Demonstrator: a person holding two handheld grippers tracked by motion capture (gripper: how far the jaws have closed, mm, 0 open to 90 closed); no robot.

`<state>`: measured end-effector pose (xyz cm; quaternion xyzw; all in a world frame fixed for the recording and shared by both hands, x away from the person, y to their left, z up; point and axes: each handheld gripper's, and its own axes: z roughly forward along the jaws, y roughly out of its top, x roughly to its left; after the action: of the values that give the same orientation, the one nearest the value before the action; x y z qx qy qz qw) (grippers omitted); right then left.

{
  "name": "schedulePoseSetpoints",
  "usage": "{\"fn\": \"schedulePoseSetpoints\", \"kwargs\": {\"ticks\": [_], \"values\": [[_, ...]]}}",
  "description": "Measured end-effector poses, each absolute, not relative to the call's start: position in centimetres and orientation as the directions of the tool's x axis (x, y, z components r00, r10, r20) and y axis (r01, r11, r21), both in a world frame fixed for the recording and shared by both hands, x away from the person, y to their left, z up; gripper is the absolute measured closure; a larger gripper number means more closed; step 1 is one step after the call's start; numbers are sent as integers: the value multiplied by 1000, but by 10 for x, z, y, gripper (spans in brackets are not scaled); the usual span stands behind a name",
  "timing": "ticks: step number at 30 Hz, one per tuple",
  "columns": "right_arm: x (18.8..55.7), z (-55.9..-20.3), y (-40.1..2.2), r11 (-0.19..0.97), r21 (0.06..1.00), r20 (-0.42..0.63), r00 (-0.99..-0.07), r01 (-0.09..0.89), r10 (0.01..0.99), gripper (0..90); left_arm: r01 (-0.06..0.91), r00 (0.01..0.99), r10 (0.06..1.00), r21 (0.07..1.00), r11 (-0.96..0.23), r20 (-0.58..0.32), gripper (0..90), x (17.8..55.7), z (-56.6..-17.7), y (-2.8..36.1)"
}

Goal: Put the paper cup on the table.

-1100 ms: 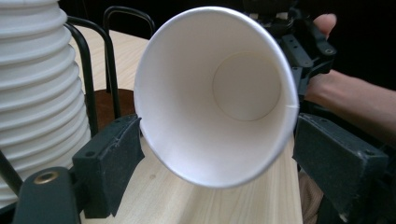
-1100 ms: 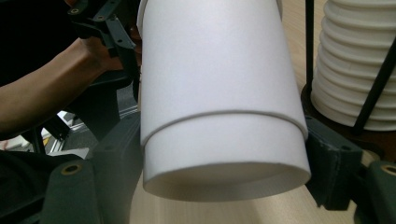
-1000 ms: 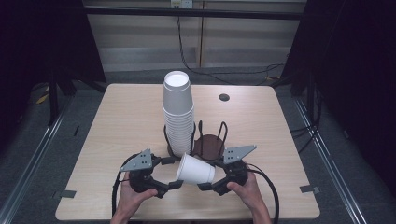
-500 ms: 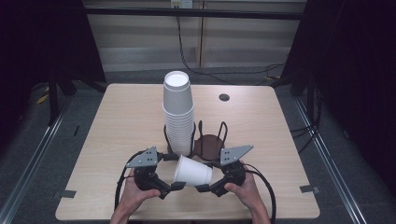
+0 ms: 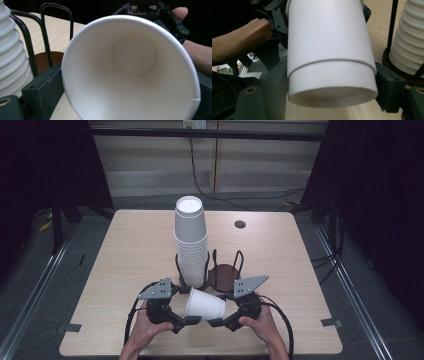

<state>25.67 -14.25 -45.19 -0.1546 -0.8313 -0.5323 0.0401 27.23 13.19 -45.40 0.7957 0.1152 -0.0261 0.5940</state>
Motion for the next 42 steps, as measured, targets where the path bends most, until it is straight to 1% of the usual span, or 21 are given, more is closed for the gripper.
{"fn": "schedulePoseSetpoints", "kwargs": {"ticks": [4, 7, 10, 15, 20, 23, 26, 29, 32, 35, 39, 42], "values": [[257, -451, -141, 384, 875, 230, -951, 295, 207, 236, 224, 971, 137, 940, -259, -193, 29, 272, -455, 129], [257, -452, -139, 384, 874, 235, -951, 297, 200, 237, 249, 966, 131, 936, -247, -223, 38, 273, -456, 129], [257, -453, -140, 391, 872, 231, -952, 295, 203, 235, 244, 968, 130, 933, -264, -216, 51, 273, -455, 129], [257, -454, -141, 381, 875, 237, -951, 298, 200, 217, 244, 968, 114, 937, -249, -222, 92, 273, -453, 132], [257, -455, -141, 369, 880, 239, -950, 299, 199, 209, 241, 969, 118, 938, -250, -217, 99, 272, -452, 133], [257, -454, -142, 351, 886, 242, -948, 303, 207, 147, 242, 968, 127, 938, -247, -217, 99, 272, -451, 134], [256, -454, -144, 329, 892, 240, -942, 309, 235, 135, 242, 966, 151, 934, -261, -208, 99, 273, -450, 137], [255, -453, -146, 307, 904, 221, -939, 299, 264, 131, 256, 961, 167, 932, -256, -219, 98, 274, -449, 140], [253, -453, -149, 293, 912, 201, -935, 287, 291, 131, 276, 950, 219, 924, -265, -221, 99, 276, -448, 144], [252, -453, -152, 271, 918, 192, -923, 289, 332, 132, 283, 947, 233, 922, -265, -223, 98, 277, -448, 147], [251, -456, -154, 255, 930, 160, -917, 263, 365, 136, 284, 945, 241, 921, -268, -221, 98, 277, -447, 150], [249, -459, -158, 198, 949, 139, -892, 243, 429, 136, 284, 943, 258, 915, -288, -211, 98, 277, -447, 152]]}}
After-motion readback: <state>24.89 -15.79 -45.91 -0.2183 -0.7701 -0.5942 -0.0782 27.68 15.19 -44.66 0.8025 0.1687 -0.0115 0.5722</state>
